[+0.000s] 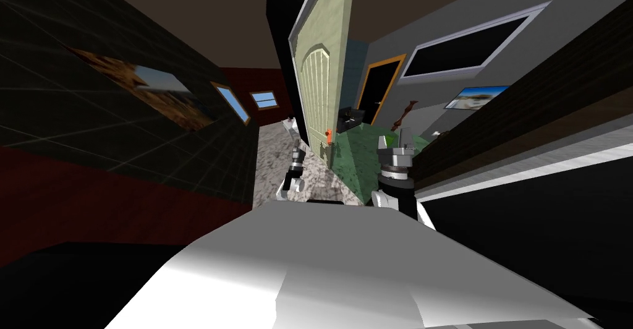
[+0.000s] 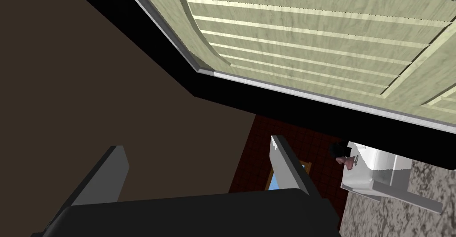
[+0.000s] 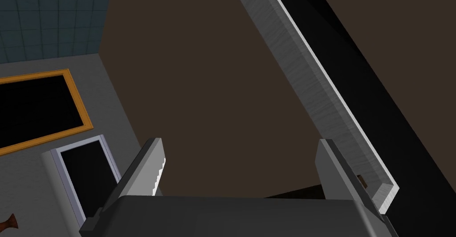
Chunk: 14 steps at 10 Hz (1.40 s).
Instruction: Push the door open
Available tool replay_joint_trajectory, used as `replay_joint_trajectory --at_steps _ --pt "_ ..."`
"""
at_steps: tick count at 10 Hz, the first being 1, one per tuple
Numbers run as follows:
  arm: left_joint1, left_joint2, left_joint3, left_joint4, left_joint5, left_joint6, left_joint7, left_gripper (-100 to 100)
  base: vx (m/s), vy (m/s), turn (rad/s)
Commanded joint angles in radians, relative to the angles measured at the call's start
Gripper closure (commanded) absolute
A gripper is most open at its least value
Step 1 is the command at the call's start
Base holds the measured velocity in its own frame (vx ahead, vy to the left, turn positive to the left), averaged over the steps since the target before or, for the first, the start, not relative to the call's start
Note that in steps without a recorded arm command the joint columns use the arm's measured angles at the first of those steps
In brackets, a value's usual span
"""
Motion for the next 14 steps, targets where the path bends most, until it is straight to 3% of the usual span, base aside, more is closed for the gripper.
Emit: replay_joint_trajectory --at_steps 1,14 --pt "-0.03 0.006 -0.011 0.043 0.008 0.007 0.0 -100 0.119 0.079 -0.153" --pt "-0.178 0.011 -0.105 0.303 0.045 0.024 -0.007 -100 0.085 0.076 -0.083"
